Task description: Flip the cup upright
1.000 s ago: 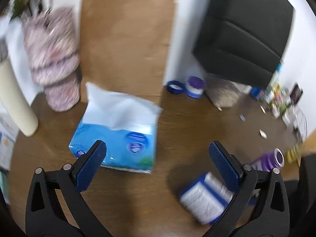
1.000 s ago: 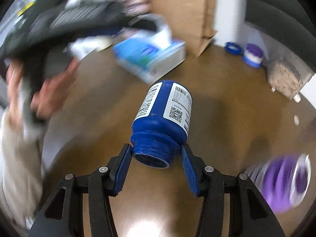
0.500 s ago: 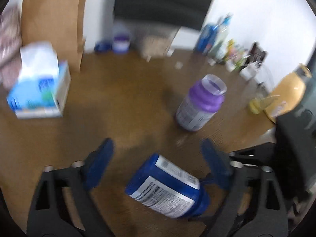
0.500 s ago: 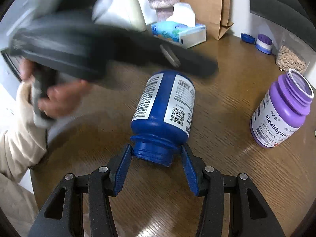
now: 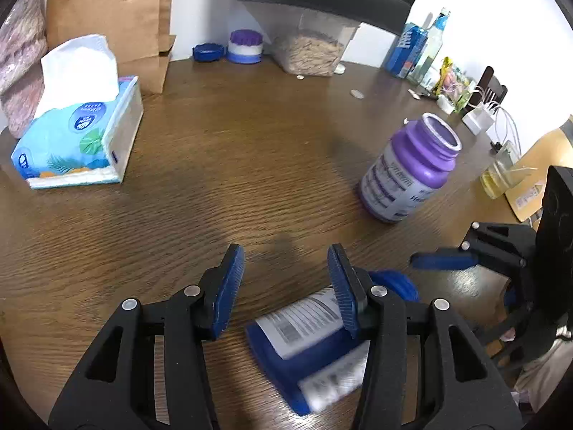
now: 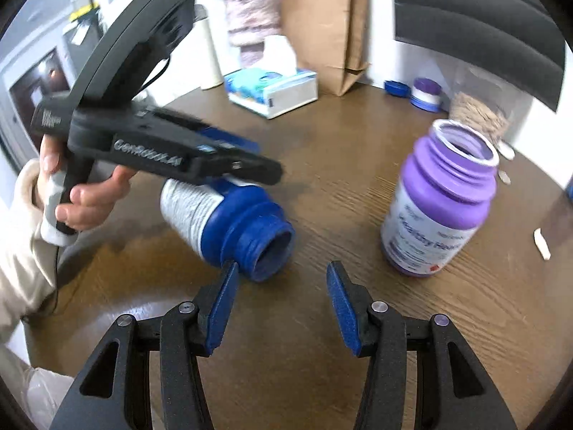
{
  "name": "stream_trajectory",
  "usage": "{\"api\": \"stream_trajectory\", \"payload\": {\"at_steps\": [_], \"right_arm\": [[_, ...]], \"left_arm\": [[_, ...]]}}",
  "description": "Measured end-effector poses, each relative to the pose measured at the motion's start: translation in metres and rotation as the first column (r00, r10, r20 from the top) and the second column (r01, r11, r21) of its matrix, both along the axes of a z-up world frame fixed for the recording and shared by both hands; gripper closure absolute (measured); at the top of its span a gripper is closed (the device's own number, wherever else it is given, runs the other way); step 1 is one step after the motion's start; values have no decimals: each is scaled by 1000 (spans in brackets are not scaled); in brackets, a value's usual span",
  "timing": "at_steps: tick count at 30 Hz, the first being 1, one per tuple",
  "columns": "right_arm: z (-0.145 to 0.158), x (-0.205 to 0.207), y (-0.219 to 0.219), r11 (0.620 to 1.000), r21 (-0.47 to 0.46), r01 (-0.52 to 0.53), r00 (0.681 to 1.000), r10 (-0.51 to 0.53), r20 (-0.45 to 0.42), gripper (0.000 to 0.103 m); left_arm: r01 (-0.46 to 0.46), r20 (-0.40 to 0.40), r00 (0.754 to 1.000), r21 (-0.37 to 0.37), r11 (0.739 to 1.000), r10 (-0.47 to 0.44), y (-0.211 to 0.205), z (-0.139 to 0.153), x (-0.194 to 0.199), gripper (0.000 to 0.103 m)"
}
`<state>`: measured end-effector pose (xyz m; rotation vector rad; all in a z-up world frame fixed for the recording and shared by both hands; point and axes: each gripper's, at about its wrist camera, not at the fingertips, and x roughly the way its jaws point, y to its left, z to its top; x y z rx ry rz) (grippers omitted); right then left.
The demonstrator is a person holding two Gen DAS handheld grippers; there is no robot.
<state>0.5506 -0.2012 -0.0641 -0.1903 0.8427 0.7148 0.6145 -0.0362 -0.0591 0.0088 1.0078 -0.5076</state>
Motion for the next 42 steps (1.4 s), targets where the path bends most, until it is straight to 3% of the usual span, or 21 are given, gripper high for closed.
{"api": "stream_trajectory", "payload": {"at_steps": [3,6,9,11,17,25,28,30,33,35,37,39,42], "right_arm": [[-3,5,-2,1000,6,12,1000,-12,2,47],[-6,6,-6,1000,18,23,1000,-23,-10,47],[-5,5,-8,999,39,22,1000,-22,-19,47],[-4,6,-8,998,67,11,999,-9,-32,47],[-4,12,-15,992,121,20,998,-13,-60,47],[-6,16,-21,984,176,36,995,-19,-98,47],[-10,18,-21,980,196,39,993,-15,-121,47],[-16,20,-18,977,208,40,989,-8,-150,47],[-18,20,-18,977,209,40,988,-7,-156,47],[-14,20,-21,971,234,45,988,-9,-155,47],[-8,19,-26,960,277,48,989,-7,-147,47],[0,18,-33,935,352,47,990,4,-144,46],[9,18,-44,871,488,48,988,32,-154,26]], "left_arm": [[-6,12,1000,40,999,5,5,4,-1,58],[21,43,999,13,1000,-22,12,19,-7,54],[147,99,985,-65,987,-140,15,33,-24,33],[236,91,969,-85,968,-228,9,30,-31,30],[301,48,952,42,953,-303,-18,3,-38,30],[342,37,936,138,929,-350,-34,-6,-50,31],[317,5,943,278,907,-331,-49,-25,-49,33],[307,1,948,254,917,-317,-49,-25,-46,42],[284,10,955,249,926,-296,-46,-24,-42,42],[235,35,968,223,946,-248,-39,-19,-36,42],[179,68,979,152,972,-191,-26,-9,-26,42],[164,152,973,72,984,-174,-16,8,-31,42],[213,223,954,-36,976,-200,-10,28,-44,42]]}}
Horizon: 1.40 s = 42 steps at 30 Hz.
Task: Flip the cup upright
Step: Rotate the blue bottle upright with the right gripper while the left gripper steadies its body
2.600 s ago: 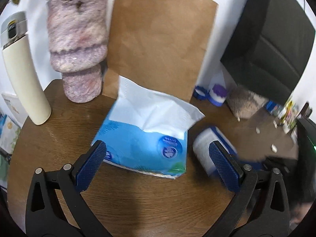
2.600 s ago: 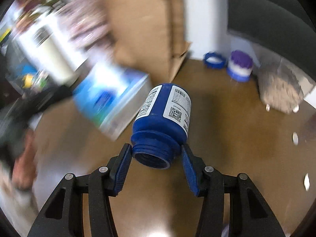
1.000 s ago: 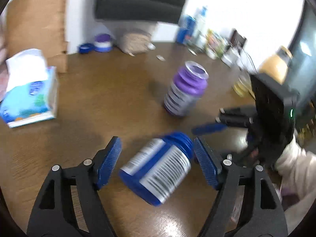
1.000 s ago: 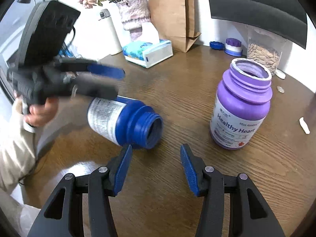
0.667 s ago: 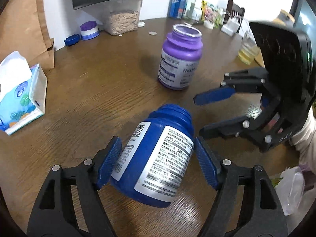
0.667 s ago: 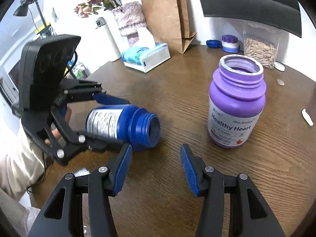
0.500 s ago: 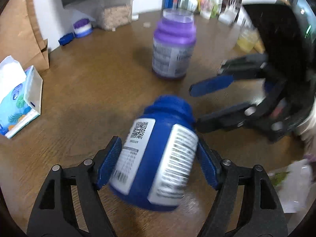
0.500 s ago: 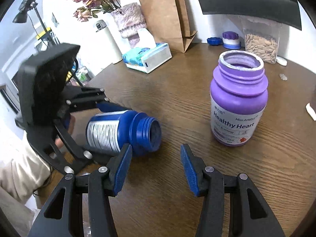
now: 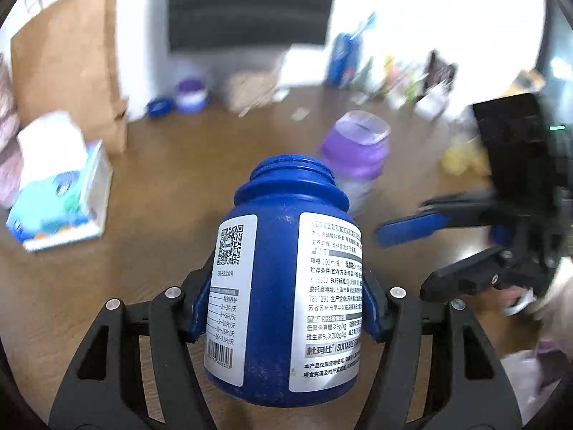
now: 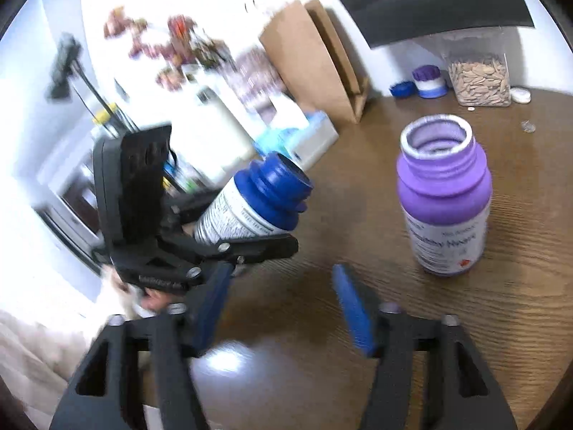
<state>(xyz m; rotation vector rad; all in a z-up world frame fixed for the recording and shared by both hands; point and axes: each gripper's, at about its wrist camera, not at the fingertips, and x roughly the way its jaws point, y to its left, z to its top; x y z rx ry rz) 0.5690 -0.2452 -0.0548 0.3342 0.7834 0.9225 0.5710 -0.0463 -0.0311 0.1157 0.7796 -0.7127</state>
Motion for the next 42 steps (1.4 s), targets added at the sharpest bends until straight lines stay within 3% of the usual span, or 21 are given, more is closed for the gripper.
{"api": "stream_trajectory", "payload": {"at_steps": [2,5,11,12,13,16,18,21,24,29,33,37,40,42], "right_arm": [[6,0,-8,994,106,-8,1000,9,-8,24],[10,1,-15,975,223,-17,999,27,-40,22],[15,-2,-7,954,300,-7,995,38,-97,18],[17,-3,-6,950,312,7,993,30,-113,29],[21,-5,-6,950,312,11,994,25,-111,34],[52,-25,2,965,262,-1,1000,8,-28,34],[77,-50,13,983,182,-14,996,-1,84,34],[104,-86,44,1000,1,-22,978,21,209,34],[112,-122,77,992,-124,-34,955,69,289,34],[98,-176,121,960,-279,-22,882,150,447,34],[88,-188,134,951,-307,-34,840,194,506,34],[61,-179,131,958,-279,-61,891,178,417,34],[51,-204,127,947,-321,2,867,159,473,31],[37,-216,120,953,-304,-5,885,146,441,31]], "left_arm": [[41,43,998,-39,998,-39,1,9,-11,42],[85,70,994,-33,996,-82,-7,13,-22,42],[174,142,975,-7,985,-171,-35,21,-49,42],[181,165,970,1,983,-179,-39,26,-57,43],[179,187,966,8,984,-177,-41,31,-63,43],[152,226,965,-53,987,-136,-32,52,-85,43],[133,217,970,-94,987,-110,-25,63,-100,43],[75,213,975,-61,995,-60,-21,67,-123,43],[9,210,978,-43,999,0,-6,58,-151,44],[-129,192,969,-145,981,156,22,39,-190,44],[-224,239,935,-178,958,263,30,29,-206,44],[-284,100,948,-169,944,303,28,6,-202,44],[-310,96,941,-144,940,325,19,-7,-225,44],[-308,65,946,-117,944,317,9,-21,-237,44]]}}
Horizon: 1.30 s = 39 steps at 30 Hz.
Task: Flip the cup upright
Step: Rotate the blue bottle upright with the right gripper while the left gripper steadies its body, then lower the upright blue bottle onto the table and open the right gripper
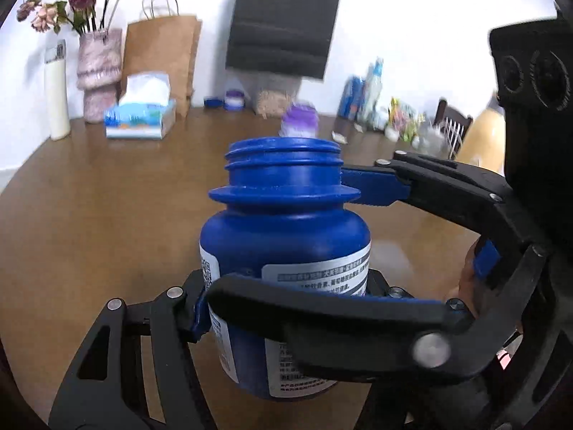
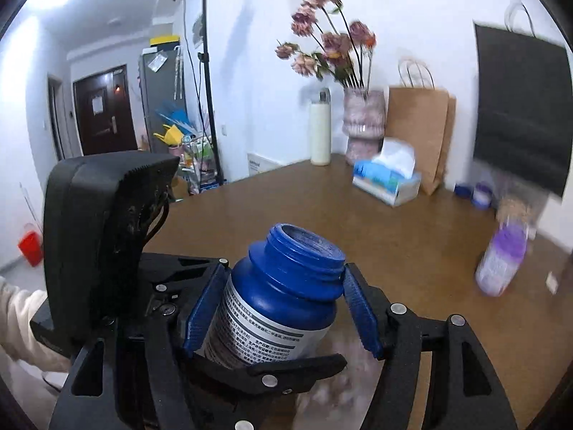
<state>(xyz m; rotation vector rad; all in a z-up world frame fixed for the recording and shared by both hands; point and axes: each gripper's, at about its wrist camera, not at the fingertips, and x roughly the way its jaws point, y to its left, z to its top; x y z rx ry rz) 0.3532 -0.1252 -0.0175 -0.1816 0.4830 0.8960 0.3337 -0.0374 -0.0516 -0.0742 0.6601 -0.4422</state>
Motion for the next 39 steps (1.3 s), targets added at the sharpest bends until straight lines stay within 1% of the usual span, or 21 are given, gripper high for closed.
{"api": "stream_trajectory", "payload": {"at_steps": [3,5,7,10,12,13,14,15,16,18,19,21,25,27,29,30,33,35,39], "right_arm": [[-19,-4,-6,999,-16,47,998,-47,-49,31],[-27,-6,-14,997,-8,74,993,-75,-96,31],[-28,-12,-23,996,6,85,991,-83,-106,31],[-27,-26,-33,996,-12,83,991,-84,-106,32],[-27,-36,-37,995,-31,89,991,-92,-94,32],[-28,-41,-40,995,-45,94,992,-98,-81,32],[-29,-47,-43,993,-64,103,992,-107,-59,32],[-29,-50,-45,991,-73,112,992,-115,-49,32],[-29,-54,-49,988,-81,131,991,-133,-23,32],[-28,-57,-52,978,-112,175,985,-173,26,32],[-29,-60,-53,970,-133,203,978,-196,66,32],[-29,-63,-56,967,-136,217,975,-206,87,32],[-31,-67,-58,963,-128,236,968,-222,113,32],[-32,-69,-56,962,-137,238,967,-222,122,31],[-34,-70,-53,958,-146,247,966,-232,117,26],[-34,-70,-52,957,-147,250,966,-235,110,23],[-32,-75,-52,964,-126,235,971,-226,80,23],[-29,-81,-54,962,-116,246,968,-239,74,23],[-17,-93,-65,958,-86,273,961,-268,71,23]], "left_arm": [[8,-82,997,-23,1000,-10,-6,-19,-1,44],[12,-108,994,-15,1000,-13,-13,-21,-4,44],[9,-113,994,-14,1000,-10,-19,-20,-12,44],[19,-114,993,-1,1000,-19,-30,-19,-25,44],[26,-90,996,17,1000,-24,-38,-21,-37,43],[26,-76,997,39,999,-23,-42,-22,-41,41],[35,-62,998,81,996,-30,-48,-23,-46,41],[35,-51,998,114,993,-30,-53,-23,-49,34],[23,-40,999,133,991,-18,-55,-23,-53,24],[29,-37,999,124,992,-24,-53,-23,-58,17],[28,-36,999,116,993,-24,-50,-24,-62,15],[19,-31,999,124,992,-15,-46,-26,-67,10],[-23,-36,999,159,987,29,-34,-31,-76,10],[-65,-36,997,181,981,73,-28,-33,-78,10],[-97,-35,994,184,978,105,-21,-34,-80,10],[-118,-32,992,175,977,125,-15,-33,-82,10],[-175,-30,983,136,975,181,1,-31,-87,10],[-201,-34,978,115,973,206,10,-29,-91,10],[-233,-2,972,101,967,234,19,-17,-96,10]]}}
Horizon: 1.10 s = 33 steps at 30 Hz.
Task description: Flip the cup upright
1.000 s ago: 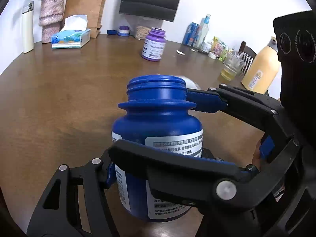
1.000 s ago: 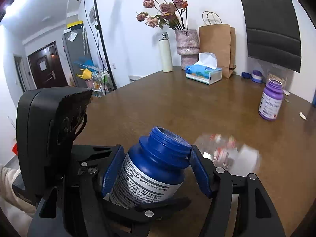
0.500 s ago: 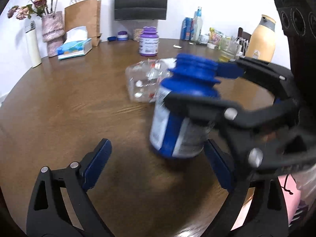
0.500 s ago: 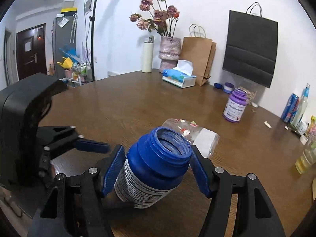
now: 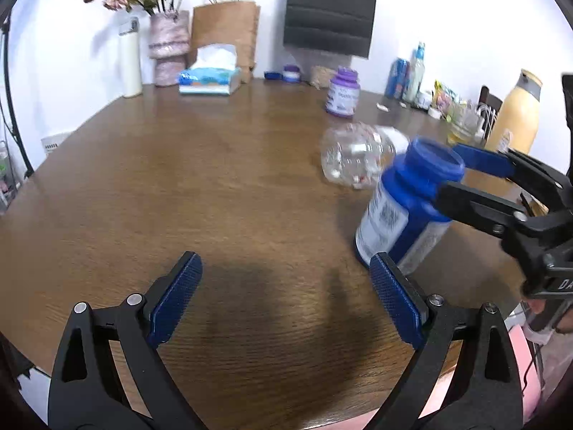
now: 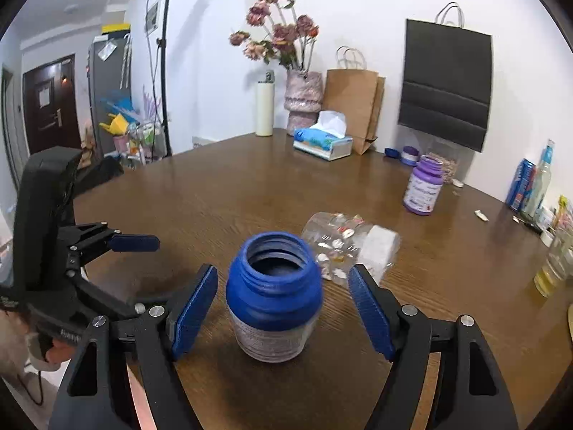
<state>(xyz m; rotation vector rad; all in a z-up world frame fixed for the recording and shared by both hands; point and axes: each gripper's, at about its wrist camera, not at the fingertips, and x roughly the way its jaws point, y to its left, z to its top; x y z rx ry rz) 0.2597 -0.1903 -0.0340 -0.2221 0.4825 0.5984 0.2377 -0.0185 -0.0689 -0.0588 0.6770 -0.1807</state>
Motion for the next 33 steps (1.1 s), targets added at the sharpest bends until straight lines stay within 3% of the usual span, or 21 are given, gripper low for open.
{"api": "stream_trajectory", "payload": {"at_steps": [6,9,11,25,33], "right_arm": [[35,-11,-43,992,78,102,995,-103,13,22],[51,-13,-66,979,86,186,981,-191,45,13],[58,-19,-85,966,105,237,966,-245,78,13],[48,-21,-114,949,106,297,951,-304,58,13],[55,-31,-112,947,120,299,948,-308,74,13]], "left_arm": [[-83,112,991,37,996,78,12,43,0,4],[-137,214,968,3,991,133,22,70,-9,0],[-142,249,958,-8,990,140,24,77,-13,0],[-108,311,947,64,992,83,5,78,-27,0],[-113,314,945,50,992,92,7,78,-33,0]]}}
